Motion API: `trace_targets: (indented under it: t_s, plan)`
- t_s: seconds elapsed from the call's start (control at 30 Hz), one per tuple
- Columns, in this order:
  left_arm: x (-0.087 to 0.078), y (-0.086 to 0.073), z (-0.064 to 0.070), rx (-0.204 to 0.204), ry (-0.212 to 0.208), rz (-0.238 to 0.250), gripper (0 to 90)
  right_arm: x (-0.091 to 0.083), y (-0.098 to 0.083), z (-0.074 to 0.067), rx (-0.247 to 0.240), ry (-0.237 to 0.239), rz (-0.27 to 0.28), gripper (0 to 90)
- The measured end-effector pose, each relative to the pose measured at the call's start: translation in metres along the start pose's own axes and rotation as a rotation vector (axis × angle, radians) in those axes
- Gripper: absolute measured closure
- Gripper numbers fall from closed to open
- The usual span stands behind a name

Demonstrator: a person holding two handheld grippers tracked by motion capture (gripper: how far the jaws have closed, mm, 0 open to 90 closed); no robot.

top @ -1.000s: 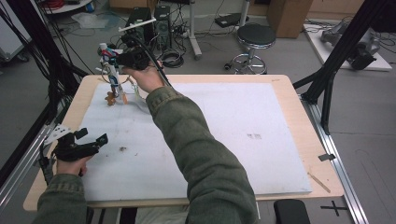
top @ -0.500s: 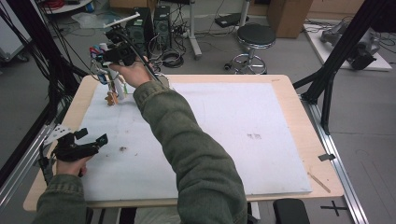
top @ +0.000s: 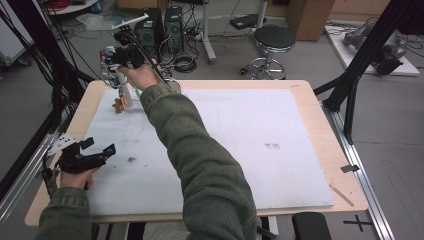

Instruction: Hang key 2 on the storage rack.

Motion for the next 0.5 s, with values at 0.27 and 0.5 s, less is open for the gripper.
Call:
trace_targets:
  t_s: [0.27,0.5]
  plan:
    - [0.001,-0.001,0.000,-0.002,-0.003,-0.008,2.4,0.009,-0.005,0.007,0.015,-0.026,-0.021,79.0]
    - [0.000,-0.002,0.001,0.008,-0.005,-0.020,2.4,0.008,-0.009,0.012,0.031,-0.041,-0.010,75.8]
Point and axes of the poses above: each handheld gripper's, and its own axes: x roughly forward along the jaws, y roughly out of its top, z roughly to its right, the point moved 7 cm from there along x, roughly forward along the jaws, and after that the axes turned 5 degrees about x, right-handed, at the moved point
